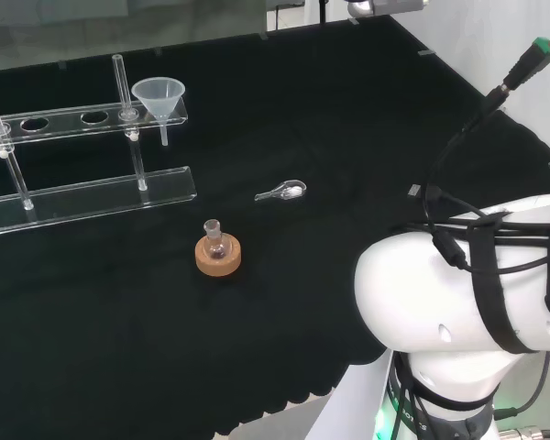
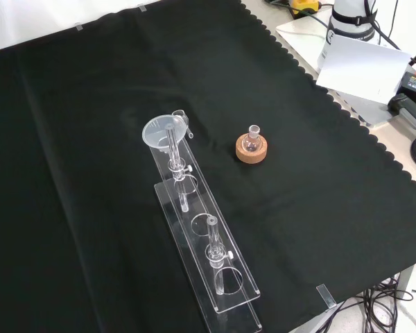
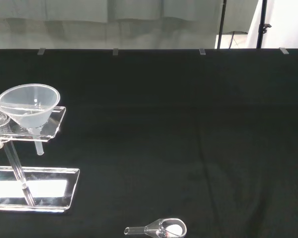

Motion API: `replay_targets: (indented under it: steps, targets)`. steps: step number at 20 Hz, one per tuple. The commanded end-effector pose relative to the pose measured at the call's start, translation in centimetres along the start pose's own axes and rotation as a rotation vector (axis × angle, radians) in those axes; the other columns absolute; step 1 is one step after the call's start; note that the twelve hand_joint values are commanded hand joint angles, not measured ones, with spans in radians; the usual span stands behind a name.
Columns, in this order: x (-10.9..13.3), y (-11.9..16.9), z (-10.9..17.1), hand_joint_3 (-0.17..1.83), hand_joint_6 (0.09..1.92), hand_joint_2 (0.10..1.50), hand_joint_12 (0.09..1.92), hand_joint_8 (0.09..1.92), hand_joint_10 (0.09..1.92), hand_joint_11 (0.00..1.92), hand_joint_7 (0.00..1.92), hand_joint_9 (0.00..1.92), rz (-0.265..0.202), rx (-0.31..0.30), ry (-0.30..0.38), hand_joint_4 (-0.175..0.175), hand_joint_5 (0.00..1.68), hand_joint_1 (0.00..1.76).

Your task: Pick up the funnel from the transparent funnel stand.

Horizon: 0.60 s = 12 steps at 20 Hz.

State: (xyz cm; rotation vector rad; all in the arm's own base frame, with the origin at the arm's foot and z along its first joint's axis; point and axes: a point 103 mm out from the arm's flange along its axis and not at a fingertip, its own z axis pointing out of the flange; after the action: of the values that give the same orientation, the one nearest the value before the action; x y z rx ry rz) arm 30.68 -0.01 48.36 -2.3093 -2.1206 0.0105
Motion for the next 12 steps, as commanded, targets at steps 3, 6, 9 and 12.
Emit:
replay_targets:
  steps: [3, 6, 9, 12]
  targets:
    - [-0.8, 0.8, 0.0, 0.18, 0.09, 0.54, 0.74, 0.09, 0.09, 0.00, 0.00, 0.00, 0.004, -0.005, -0.009, 0.051, 0.01, 0.46]
    - [-1.4, 2.0, -0.1, 0.09, 0.09, 0.57, 0.68, 0.09, 0.09, 0.00, 0.00, 0.00, 0.013, 0.006, -0.005, 0.054, 0.00, 0.46]
    - [-1.6, 3.6, 0.1, 0.07, 0.09, 0.58, 0.67, 0.09, 0.09, 0.00, 0.00, 0.00, 0.023, 0.009, 0.009, 0.053, 0.00, 0.47]
    - [-1.3, 5.3, 0.8, 0.06, 0.09, 0.58, 0.63, 0.09, 0.09, 0.00, 0.00, 0.00, 0.032, 0.043, 0.027, 0.053, 0.00, 0.48]
